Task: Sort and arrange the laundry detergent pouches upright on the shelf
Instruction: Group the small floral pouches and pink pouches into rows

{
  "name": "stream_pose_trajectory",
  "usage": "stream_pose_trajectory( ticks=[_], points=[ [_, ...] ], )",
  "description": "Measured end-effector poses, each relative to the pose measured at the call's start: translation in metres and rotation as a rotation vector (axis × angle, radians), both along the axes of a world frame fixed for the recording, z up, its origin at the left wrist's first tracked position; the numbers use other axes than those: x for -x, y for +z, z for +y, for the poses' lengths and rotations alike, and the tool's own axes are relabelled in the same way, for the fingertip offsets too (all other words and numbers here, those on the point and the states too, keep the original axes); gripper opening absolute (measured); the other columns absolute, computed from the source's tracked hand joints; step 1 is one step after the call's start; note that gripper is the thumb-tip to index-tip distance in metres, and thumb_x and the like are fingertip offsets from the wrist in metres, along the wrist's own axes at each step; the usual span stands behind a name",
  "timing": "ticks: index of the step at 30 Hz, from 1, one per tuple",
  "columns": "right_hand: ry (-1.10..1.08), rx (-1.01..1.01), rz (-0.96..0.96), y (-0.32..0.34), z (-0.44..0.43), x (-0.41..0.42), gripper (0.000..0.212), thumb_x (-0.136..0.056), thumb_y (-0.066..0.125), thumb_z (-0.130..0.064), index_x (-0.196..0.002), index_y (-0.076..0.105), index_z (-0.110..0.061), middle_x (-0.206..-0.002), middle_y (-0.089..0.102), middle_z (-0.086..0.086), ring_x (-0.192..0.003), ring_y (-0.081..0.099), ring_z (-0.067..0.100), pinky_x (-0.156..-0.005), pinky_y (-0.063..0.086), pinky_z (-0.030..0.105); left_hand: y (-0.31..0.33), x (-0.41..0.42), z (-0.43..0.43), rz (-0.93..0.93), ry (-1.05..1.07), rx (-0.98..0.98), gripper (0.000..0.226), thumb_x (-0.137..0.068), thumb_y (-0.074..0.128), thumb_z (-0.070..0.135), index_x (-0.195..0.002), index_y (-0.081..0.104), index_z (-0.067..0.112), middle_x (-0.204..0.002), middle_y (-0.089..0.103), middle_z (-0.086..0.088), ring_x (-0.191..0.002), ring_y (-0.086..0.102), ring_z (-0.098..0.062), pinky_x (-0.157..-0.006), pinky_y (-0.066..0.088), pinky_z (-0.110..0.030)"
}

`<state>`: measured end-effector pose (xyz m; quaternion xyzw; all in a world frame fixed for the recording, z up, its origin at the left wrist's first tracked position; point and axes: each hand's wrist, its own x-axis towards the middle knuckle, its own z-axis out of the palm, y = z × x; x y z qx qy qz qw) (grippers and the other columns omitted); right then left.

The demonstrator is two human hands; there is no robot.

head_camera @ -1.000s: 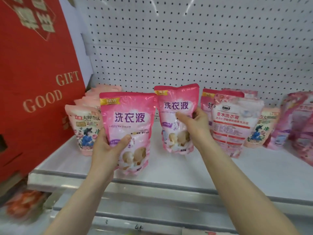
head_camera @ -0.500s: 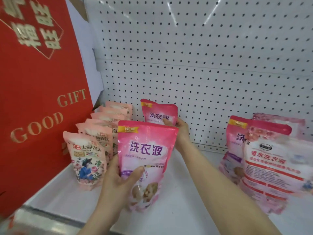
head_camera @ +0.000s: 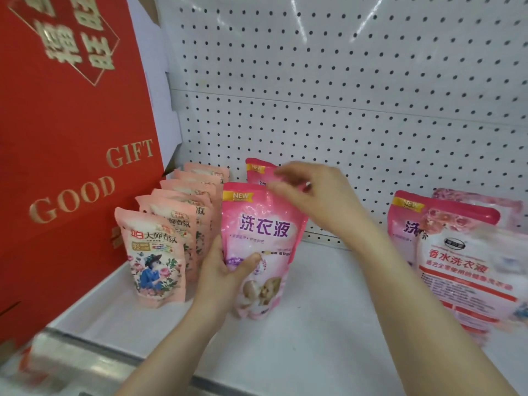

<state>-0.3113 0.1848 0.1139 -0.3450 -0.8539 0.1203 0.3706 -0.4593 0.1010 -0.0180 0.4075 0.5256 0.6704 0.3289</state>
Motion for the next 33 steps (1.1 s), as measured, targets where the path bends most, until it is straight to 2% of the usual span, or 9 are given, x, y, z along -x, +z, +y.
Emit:
stream_pose_trajectory(
  ticks=[2, 7, 10, 13, 15, 18, 20, 28, 33],
  points=[
    [-0.043, -0.033, -0.131, -0.011, 0.001, 0.003, 0.024, -0.086, 0.066, -0.045, -0.090, 0.073, -0.023, -0.076, 0.070, -0.004, -0.076, 0.063, 0.018, -0.075, 0.052, 0.037, 0.000, -0.003, 0.006, 0.010, -0.029, -0.016, 0.046, -0.078, 0.074, 0.001, -0.115, 0.056, 0.022, -0.103, 0.074, -0.001, -0.088, 0.072, -0.014, -0.075, 0.058, -0.030],
    [-0.098, -0.041, 0.034, -0.022, 0.022, 0.005, 0.009, -0.087, 0.071, -0.029, -0.089, 0.076, -0.021, -0.075, 0.071, 0.000, -0.073, 0.065, 0.023, -0.075, 0.053, 0.041, 0.001, -0.003, 0.020, 0.159, -0.042, -0.020, 0.055, -0.075, 0.079, 0.005, -0.109, 0.047, 0.033, -0.106, 0.067, 0.010, -0.093, 0.067, -0.004, -0.074, 0.055, -0.020],
    [-0.120, -0.037, 0.049, -0.023, 0.038, 0.012, 0.010, -0.089, 0.070, -0.028, -0.090, 0.076, -0.021, -0.075, 0.071, -0.001, -0.071, 0.064, 0.023, -0.074, 0.053, 0.041, 0.000, -0.001, 0.026, 0.250, -0.065, -0.029, 0.069, -0.075, 0.077, 0.001, -0.119, 0.038, 0.038, -0.111, 0.056, 0.023, -0.095, 0.060, 0.015, -0.071, 0.049, -0.009],
    [-0.131, -0.063, 0.054, -0.021, 0.055, 0.021, 0.011, -0.090, 0.068, -0.028, -0.088, 0.075, -0.019, -0.075, 0.071, -0.001, -0.071, 0.062, 0.023, -0.074, 0.052, 0.040, 0.000, 0.001, 0.031, 0.361, -0.059, -0.037, 0.069, -0.079, 0.076, 0.028, -0.135, 0.035, 0.034, -0.121, 0.050, 0.026, -0.102, 0.051, 0.023, -0.076, 0.043, -0.001],
    [-0.150, -0.079, 0.038, -0.021, 0.065, 0.026, 0.011, -0.091, 0.066, -0.028, -0.091, 0.075, -0.020, -0.078, 0.072, -0.003, -0.073, 0.062, 0.020, -0.076, 0.051, 0.037, 0.000, 0.004, 0.038, 0.463, -0.058, 0.004, 0.076, -0.077, 0.069, 0.044, -0.142, 0.033, 0.027, -0.128, 0.049, 0.023, -0.114, 0.048, 0.015, -0.086, 0.041, -0.003],
    [-0.148, -0.099, 0.006, -0.027, 0.073, 0.032, 0.015, -0.092, 0.066, -0.028, -0.101, 0.074, -0.020, -0.086, 0.074, -0.002, -0.079, 0.065, 0.021, -0.077, 0.051, 0.036, -0.005, 0.010, 0.048, 0.613, -0.028, 0.086, 0.078, -0.087, 0.066, 0.031, -0.151, 0.024, 0.018, -0.147, 0.039, 0.004, -0.134, 0.039, -0.011, -0.107, 0.039, -0.028],
    [-0.140, -0.114, -0.005, -0.033, 0.075, 0.034, 0.017, -0.093, 0.065, -0.028, -0.105, 0.073, -0.019, -0.092, 0.076, -0.002, -0.085, 0.068, 0.021, -0.079, 0.052, 0.037, -0.008, 0.013, 0.049, 0.632, -0.025, 0.114, 0.080, -0.088, 0.067, 0.028, -0.152, 0.022, 0.016, -0.151, 0.034, 0.000, -0.137, 0.036, -0.015, -0.112, 0.035, -0.035],
    [-0.238, -0.268, -0.101, -0.033, 0.050, 0.028, 0.027, -0.091, 0.063, -0.018, -0.118, 0.066, -0.016, -0.108, 0.068, 0.005, -0.099, 0.061, 0.029, -0.085, 0.048, 0.041, -0.015, 0.023, 0.043, 0.700, -0.030, 0.130, 0.078, -0.088, 0.066, 0.029, -0.152, 0.024, 0.020, -0.146, 0.042, -0.002, -0.130, 0.047, -0.019, -0.104, 0.043, -0.035],
    [-0.385, -0.394, 0.091, -0.050, -0.011, -0.030, 0.040, -0.084, 0.065, -0.003, -0.123, 0.064, -0.014, -0.120, 0.061, 0.009, -0.109, 0.055, 0.028, -0.093, 0.045, 0.037, -0.021, 0.012, 0.024, 0.719, -0.030, 0.117, 0.066, -0.089, 0.065, 0.028, -0.147, 0.034, 0.028, -0.135, 0.051, 0.001, -0.118, 0.052, -0.016, -0.087, 0.037, -0.026]
  ],
)
